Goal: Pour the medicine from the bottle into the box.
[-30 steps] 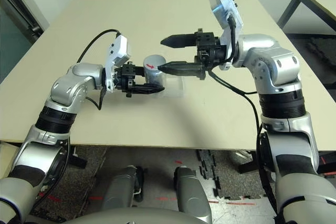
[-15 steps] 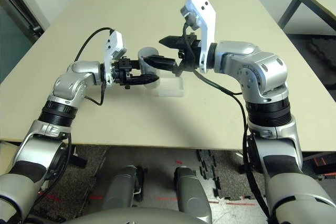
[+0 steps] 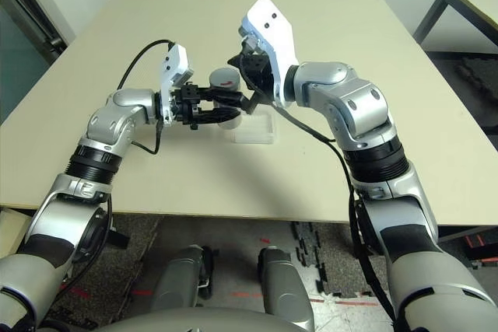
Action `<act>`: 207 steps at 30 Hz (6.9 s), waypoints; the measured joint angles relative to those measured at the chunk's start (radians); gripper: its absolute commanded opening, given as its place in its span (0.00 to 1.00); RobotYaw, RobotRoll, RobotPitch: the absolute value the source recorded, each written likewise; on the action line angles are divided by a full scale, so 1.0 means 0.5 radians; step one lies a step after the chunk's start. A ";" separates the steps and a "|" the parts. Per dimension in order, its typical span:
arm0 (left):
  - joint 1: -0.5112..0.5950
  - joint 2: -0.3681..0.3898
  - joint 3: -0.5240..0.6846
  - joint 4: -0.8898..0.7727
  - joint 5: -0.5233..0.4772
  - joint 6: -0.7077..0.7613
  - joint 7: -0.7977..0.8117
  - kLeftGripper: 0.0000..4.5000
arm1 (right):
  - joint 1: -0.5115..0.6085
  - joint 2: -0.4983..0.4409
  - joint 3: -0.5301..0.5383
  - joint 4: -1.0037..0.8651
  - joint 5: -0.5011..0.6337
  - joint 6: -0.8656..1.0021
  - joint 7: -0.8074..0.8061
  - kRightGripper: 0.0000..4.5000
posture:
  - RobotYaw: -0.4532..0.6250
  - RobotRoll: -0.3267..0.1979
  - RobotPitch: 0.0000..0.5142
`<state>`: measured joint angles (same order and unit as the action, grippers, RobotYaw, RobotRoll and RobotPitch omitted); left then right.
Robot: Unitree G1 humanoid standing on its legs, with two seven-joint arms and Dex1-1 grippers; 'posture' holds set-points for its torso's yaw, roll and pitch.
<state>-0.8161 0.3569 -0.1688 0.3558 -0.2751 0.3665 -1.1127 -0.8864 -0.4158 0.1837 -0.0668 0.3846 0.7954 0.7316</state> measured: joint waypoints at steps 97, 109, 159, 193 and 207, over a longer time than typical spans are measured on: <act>-0.018 -0.052 0.034 0.187 0.036 -0.097 -0.002 0.55 | 0.012 0.023 -0.019 0.107 -0.064 -0.081 -0.026 1.00 | 0.42 0.62 0.20; -0.019 -0.035 0.023 0.187 0.036 -0.090 0.000 0.55 | 0.142 -0.093 -0.123 -0.095 0.052 0.055 -0.026 1.00 | 0.42 0.62 0.20; -0.019 -0.001 0.021 0.184 0.037 -0.084 -0.008 0.55 | 0.045 0.019 -0.075 0.060 0.141 0.045 0.071 1.00 | 0.43 0.62 0.17; -0.036 -0.030 0.048 0.190 0.069 -0.135 0.012 0.55 | -0.125 0.152 -0.170 0.240 0.042 -0.010 -0.031 0.57 | 0.41 0.62 0.17; 0.001 -0.045 0.022 0.354 0.167 -0.248 0.184 0.55 | -0.207 0.159 -0.371 0.644 -0.189 -0.374 -0.478 0.57 | 0.43 0.62 0.18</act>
<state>-0.8154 0.3345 -0.1580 0.5328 -0.1918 0.2423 -1.0208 -0.9898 -0.3365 -0.0019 0.2550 0.2901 0.6082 0.4928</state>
